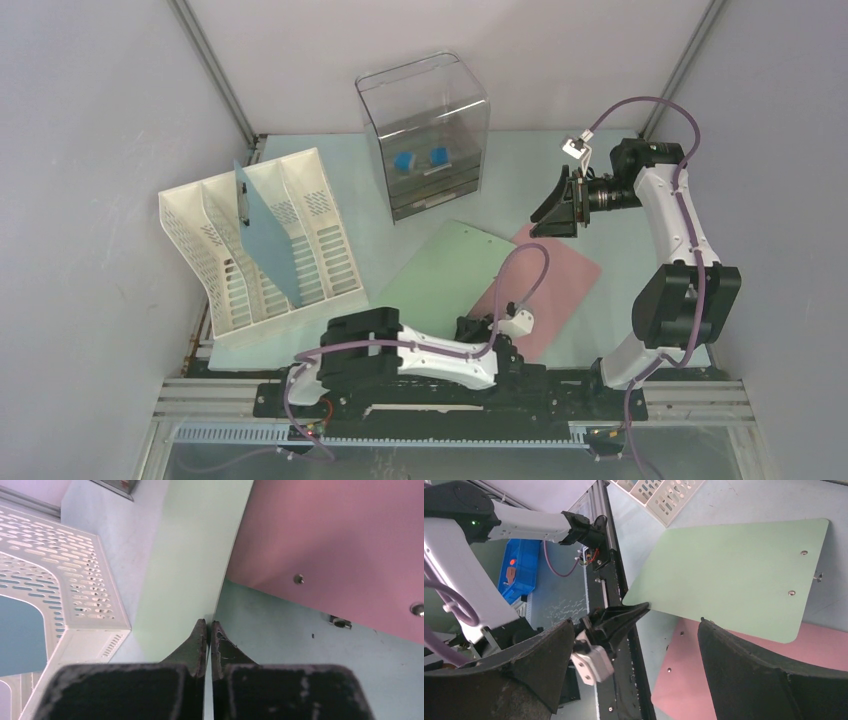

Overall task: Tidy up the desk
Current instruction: Pick up the folder from the center of the board.

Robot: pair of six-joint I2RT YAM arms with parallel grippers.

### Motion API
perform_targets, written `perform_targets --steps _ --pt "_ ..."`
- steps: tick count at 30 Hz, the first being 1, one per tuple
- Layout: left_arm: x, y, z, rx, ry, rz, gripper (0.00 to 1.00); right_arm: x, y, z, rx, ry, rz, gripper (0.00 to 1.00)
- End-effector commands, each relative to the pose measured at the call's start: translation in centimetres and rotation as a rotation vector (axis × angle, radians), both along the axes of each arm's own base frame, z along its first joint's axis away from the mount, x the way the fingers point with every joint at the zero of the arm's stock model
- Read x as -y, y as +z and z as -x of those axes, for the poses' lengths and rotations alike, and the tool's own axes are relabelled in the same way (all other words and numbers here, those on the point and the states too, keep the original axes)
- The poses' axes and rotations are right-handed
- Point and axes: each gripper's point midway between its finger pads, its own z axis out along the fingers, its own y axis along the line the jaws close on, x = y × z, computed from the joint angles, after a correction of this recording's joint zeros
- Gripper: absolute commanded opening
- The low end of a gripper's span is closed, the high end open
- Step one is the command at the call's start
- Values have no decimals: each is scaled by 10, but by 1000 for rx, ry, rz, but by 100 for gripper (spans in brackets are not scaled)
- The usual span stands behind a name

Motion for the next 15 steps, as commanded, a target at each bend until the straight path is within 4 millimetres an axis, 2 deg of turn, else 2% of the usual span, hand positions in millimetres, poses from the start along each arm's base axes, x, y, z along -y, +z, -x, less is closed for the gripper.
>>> perform_targets --steps 1,6,15 --pt "0 59 -12 136 13 181 0 -1 11 -2 30 -3 -39 100" --pt "-7 85 -15 174 9 238 0 -2 11 -6 -15 -22 -59 100" --pt "-12 106 -15 165 -3 328 0 -1 -4 -23 -88 -123 -24 100"
